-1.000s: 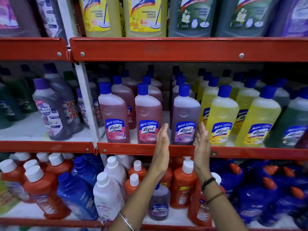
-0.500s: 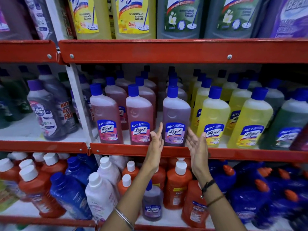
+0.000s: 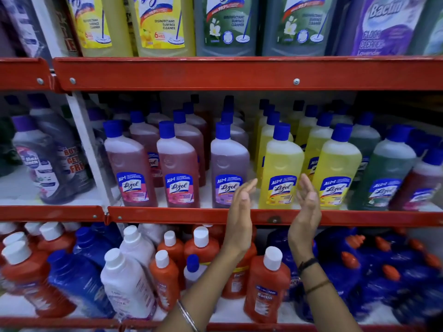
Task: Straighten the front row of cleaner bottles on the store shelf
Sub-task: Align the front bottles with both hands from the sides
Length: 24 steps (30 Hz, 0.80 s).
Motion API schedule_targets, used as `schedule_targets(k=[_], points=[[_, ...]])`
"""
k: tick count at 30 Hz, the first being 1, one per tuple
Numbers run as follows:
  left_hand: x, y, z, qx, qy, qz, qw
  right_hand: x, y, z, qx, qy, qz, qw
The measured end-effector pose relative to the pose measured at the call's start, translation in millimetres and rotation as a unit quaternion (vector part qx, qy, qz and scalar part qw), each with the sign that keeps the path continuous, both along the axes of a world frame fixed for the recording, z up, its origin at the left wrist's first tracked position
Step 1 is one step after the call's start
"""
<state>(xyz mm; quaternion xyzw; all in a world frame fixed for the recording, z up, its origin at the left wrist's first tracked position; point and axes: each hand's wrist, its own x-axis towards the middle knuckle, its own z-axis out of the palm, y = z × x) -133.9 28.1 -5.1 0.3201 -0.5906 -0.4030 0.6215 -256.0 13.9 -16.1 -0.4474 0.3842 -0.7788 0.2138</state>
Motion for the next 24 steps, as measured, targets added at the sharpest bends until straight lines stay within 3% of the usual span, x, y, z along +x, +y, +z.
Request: schedule_targets(k=[5,24], points=[[-21,-14,13,0.089,0.000,-0.066,0.994,-16,-8,5,0.071,0.018,0.097,0.993],[-20,-26,19,0.098,0.026,-0.078,0.992,-42,-10,6,0.143,-0.026,0.158,0.977]])
